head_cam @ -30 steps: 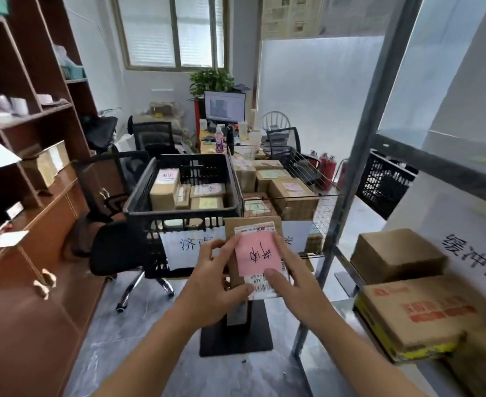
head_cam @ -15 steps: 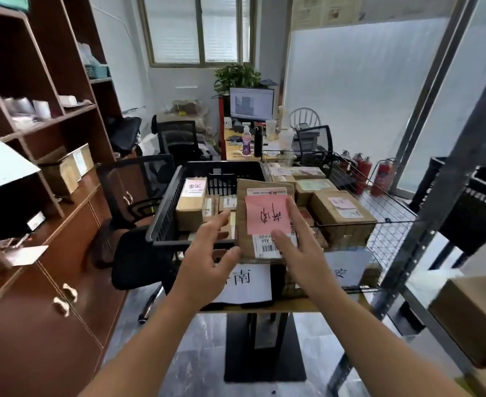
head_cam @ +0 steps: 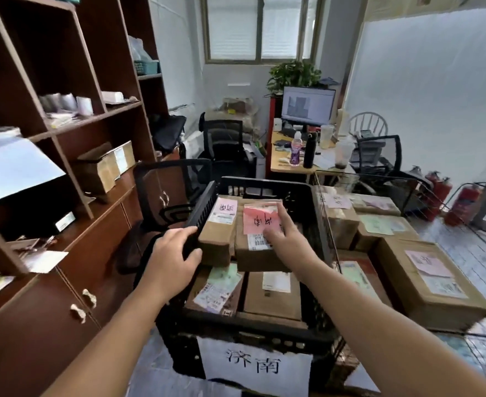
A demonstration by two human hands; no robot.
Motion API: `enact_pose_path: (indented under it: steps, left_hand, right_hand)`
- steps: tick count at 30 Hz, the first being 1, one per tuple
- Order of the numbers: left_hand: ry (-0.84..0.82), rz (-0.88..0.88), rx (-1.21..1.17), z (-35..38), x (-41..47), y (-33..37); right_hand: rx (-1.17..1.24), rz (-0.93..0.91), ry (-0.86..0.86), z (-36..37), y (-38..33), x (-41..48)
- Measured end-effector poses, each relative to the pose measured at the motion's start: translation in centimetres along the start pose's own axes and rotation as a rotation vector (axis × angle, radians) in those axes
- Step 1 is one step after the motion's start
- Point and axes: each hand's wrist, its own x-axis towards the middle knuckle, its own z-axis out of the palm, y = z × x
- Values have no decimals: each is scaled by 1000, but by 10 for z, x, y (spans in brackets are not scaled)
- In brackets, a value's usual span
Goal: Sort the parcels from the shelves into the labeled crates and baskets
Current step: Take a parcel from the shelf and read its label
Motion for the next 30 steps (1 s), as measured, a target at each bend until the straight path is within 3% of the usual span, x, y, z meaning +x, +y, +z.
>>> enact_pose_path:
  steps: [9, 16, 24, 30]
  left_hand:
    - [-76, -109, 30, 2, 31, -38]
    - [-211, -69, -46, 3, 39, -50]
    - [-238, -64, -84, 6, 36, -55]
    - [-208, -72, -91, 7, 37, -55]
  right_hand:
    - [-23, 385, -214, 31, 34, 20]
    - [-95, 385, -343, 34, 30, -4]
    - [-187, 413, -533, 77, 24, -6]
    - [-171, 412, -463, 112, 28, 11]
